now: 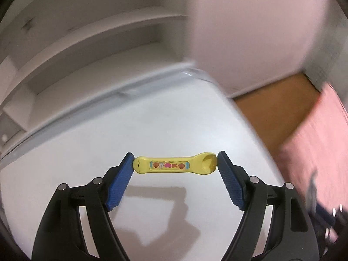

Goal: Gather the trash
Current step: 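Carry the yellow toy and white tube over the bin and open both tools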

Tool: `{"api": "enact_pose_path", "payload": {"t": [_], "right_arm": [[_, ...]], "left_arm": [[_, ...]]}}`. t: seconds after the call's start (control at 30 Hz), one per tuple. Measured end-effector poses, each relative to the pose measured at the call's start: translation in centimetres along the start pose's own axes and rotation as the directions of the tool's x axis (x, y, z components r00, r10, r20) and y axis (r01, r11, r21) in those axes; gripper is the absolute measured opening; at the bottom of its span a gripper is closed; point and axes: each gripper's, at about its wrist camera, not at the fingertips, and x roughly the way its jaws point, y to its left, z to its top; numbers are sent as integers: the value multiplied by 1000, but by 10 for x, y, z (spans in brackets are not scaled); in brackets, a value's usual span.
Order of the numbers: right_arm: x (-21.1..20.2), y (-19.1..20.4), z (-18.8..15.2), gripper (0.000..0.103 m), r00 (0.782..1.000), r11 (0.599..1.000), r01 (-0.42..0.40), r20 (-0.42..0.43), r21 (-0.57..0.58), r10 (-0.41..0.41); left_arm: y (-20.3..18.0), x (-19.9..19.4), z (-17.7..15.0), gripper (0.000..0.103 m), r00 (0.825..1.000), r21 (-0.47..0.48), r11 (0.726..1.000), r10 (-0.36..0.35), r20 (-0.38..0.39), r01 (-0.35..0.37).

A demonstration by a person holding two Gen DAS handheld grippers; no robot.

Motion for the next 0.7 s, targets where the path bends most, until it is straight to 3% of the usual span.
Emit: {"api": "enact_pose_path", "payload": {"t": [0.07, 0.2, 0.33, 0.43, 0.57, 0.7], "right_arm": [[-21, -34, -21, 17, 998, 996, 55, 17, 71, -56], [-55, -96, -64, 17, 990, 968, 130, 26, 213, -138], [-89, -159, -118, 17, 976, 909, 192, 23, 370, -216], [-104, -198, -154, 17, 965, 853, 226, 9, 471, -261], [-107, -237, -196, 17, 956, 784, 257, -30, 565, -292], [-95, -266, -228, 17, 954, 728, 270, -73, 630, -290]], "left_arm": [[-32, -9, -18, 76, 998, 66, 996, -56, 5, 55], [-103, -34, -56, 76, 986, 214, 963, -166, 6, 161], [-184, -43, -108, 76, 961, 358, 894, -275, -38, 270], [-221, -39, -136, 76, 940, 413, 846, -329, -92, 337], [-264, -22, -173, 76, 918, 473, 787, -361, -166, 395], [-290, -4, -195, 76, 908, 503, 756, -354, -225, 419]]}}
